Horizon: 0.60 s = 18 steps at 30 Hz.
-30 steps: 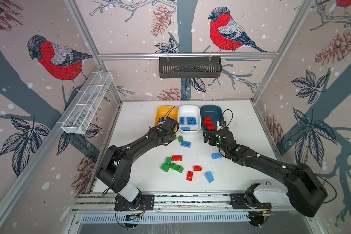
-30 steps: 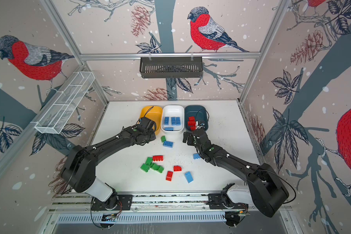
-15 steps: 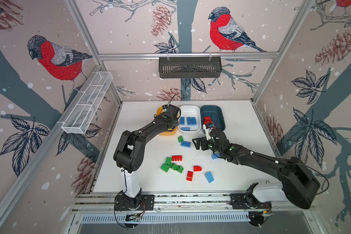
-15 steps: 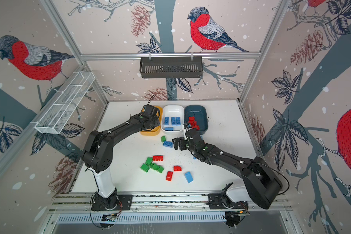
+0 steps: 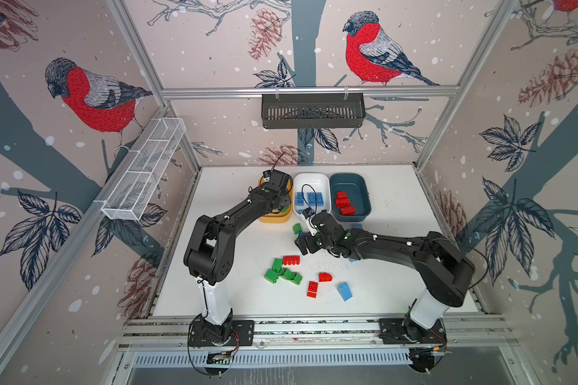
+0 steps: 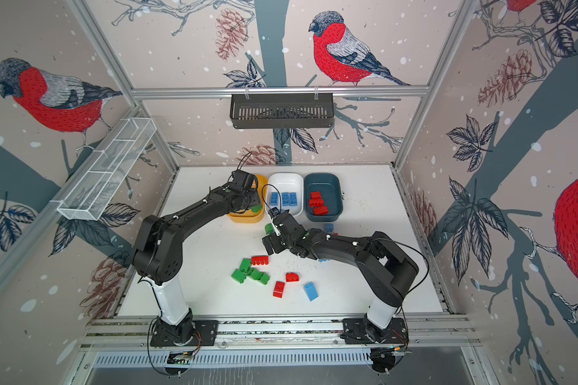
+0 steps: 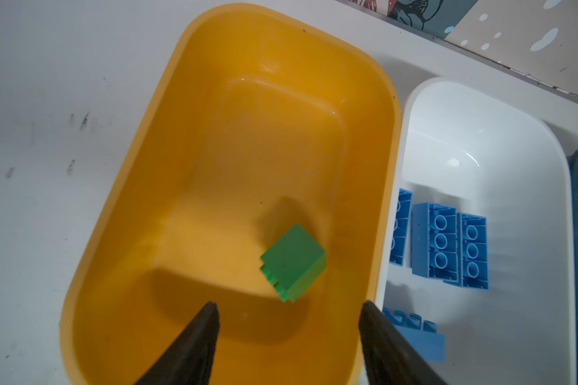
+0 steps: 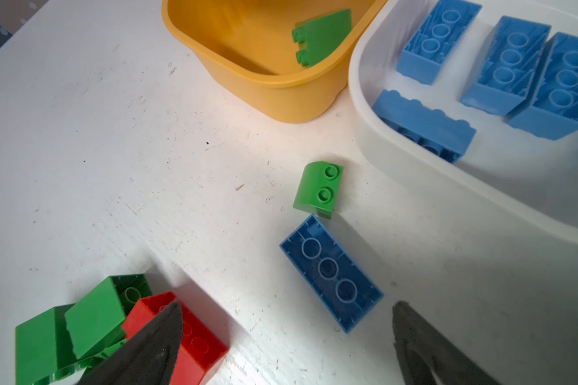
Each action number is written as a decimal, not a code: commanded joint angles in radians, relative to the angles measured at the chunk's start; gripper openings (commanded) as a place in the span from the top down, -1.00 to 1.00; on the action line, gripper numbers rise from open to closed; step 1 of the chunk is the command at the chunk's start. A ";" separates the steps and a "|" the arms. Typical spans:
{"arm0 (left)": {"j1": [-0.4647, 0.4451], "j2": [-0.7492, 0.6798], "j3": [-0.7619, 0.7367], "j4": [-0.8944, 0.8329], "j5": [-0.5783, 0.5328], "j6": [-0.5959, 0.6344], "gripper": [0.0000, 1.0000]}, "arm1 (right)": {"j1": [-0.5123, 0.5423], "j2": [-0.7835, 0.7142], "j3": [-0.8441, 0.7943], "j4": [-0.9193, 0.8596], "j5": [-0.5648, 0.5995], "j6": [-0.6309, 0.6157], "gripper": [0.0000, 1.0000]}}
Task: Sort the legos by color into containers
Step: 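Carry the green brick into the yellow tub and open the left gripper, then grasp a light blue 2x3 brick with the right gripper while the left withdraws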
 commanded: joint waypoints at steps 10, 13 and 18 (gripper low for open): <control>0.019 -0.134 -0.113 0.036 -0.023 -0.008 -0.90 | 0.003 0.155 0.138 -0.104 0.103 -0.059 -0.91; 0.023 -0.157 -0.136 0.035 -0.027 -0.014 -0.91 | 0.000 0.191 0.168 -0.121 0.113 -0.065 -0.87; 0.030 -0.193 -0.169 0.032 -0.034 -0.026 -0.92 | -0.003 0.234 0.207 -0.162 0.115 -0.075 -0.75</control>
